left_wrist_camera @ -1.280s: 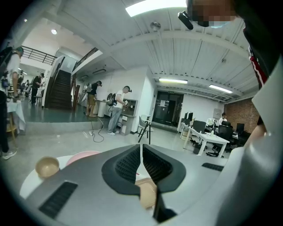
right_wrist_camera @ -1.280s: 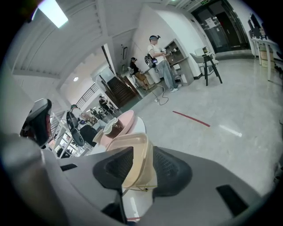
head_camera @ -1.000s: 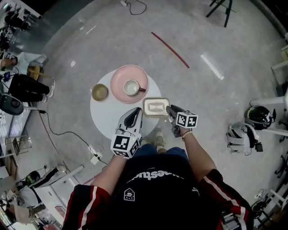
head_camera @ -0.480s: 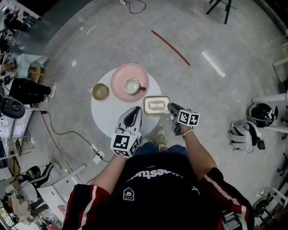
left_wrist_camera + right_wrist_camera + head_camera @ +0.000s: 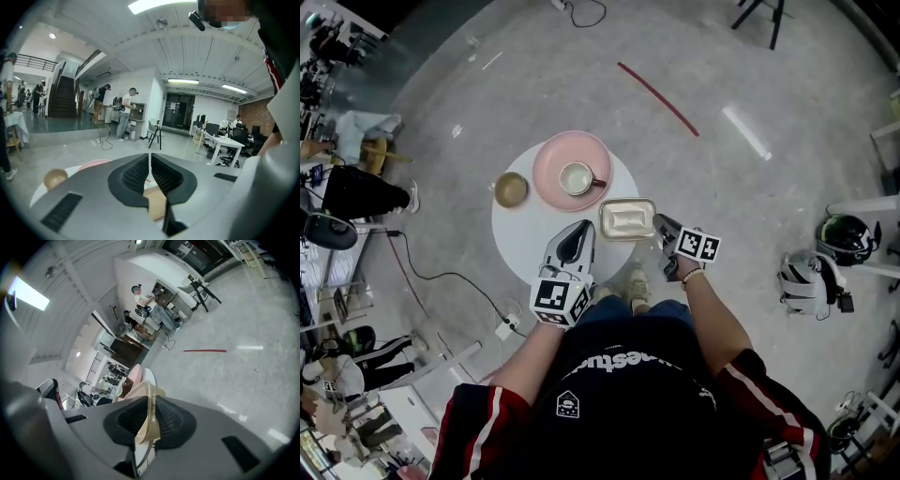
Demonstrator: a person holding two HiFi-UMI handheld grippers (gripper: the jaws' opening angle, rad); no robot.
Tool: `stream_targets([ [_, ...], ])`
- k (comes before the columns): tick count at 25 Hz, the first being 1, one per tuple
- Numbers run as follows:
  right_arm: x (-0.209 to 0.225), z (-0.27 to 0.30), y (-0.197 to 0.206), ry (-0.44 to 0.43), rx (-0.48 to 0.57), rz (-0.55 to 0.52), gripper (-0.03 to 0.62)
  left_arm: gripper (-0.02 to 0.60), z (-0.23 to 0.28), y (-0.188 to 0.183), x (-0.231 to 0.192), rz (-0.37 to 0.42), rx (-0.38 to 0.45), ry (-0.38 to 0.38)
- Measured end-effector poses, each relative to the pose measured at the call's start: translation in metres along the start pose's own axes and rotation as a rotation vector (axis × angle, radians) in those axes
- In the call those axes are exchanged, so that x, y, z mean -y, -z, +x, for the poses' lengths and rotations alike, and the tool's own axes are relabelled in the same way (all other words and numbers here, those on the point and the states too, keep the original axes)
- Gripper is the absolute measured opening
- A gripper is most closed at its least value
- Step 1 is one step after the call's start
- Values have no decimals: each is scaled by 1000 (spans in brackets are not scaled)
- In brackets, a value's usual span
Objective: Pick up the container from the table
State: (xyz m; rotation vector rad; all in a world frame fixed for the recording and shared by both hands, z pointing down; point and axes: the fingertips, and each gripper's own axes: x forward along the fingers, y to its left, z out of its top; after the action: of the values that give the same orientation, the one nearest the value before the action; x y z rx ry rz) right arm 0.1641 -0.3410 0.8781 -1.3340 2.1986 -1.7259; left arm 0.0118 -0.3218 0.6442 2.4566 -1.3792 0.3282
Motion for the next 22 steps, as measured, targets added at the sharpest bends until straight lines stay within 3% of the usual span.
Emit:
stream_targets([
  [22, -4, -14, 5, 37, 26, 70, 60, 35, -43, -18, -12, 5, 7, -56],
])
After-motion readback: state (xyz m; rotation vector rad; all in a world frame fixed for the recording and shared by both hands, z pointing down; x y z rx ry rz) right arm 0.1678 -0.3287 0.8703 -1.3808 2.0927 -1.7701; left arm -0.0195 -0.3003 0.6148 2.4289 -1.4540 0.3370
